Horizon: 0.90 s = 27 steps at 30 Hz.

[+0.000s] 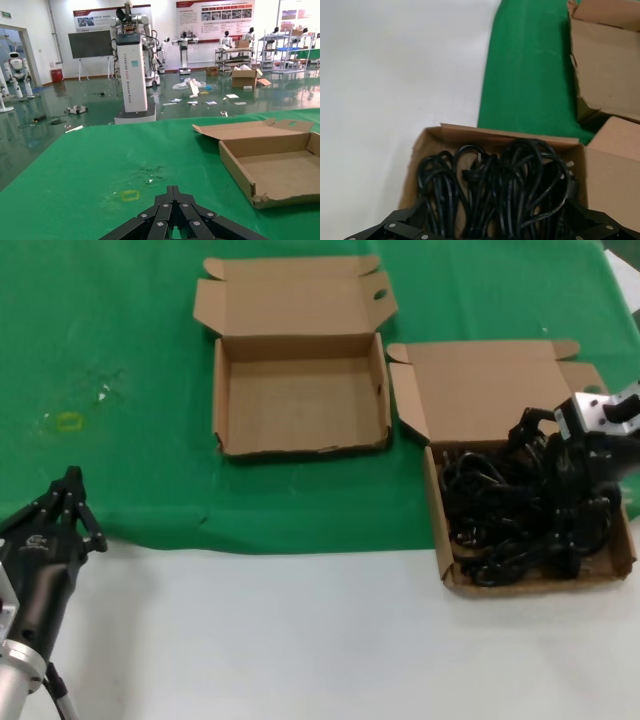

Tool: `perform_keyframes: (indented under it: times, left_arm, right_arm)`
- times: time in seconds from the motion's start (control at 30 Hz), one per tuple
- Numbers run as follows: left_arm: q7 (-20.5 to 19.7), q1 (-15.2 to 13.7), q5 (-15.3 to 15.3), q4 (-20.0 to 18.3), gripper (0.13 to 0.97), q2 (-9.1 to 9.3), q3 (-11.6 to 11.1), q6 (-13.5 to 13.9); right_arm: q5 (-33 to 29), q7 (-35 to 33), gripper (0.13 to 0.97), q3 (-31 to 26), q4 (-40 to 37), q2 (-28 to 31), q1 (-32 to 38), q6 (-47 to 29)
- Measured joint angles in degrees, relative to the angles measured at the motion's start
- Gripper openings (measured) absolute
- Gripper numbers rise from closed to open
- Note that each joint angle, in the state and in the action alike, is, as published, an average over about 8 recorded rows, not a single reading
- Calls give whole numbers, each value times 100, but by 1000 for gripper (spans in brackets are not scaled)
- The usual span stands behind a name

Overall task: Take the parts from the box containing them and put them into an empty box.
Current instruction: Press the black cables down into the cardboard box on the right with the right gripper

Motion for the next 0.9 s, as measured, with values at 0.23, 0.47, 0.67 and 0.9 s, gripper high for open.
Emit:
perform_keyframes:
  times: [0.23, 0.47, 0.67, 0.9]
  left_arm:
    - [0, 0, 0, 0, 144, 0, 0, 0]
    - [0, 0, 1, 0, 144, 0, 0, 0]
    - [0, 0, 1, 0, 144, 0, 0, 0]
    - [0, 0, 1, 0, 144, 0, 0, 0]
  right_arm:
    - [-153, -742, 966, 27, -1385, -544, 452, 260]
    - [-246, -1254, 966, 88, -2357, -922, 765, 432]
    - [-310, -1348, 954, 140, -2655, -1054, 839, 422]
    - [-374, -1306, 919, 184, -2660, -1071, 813, 400]
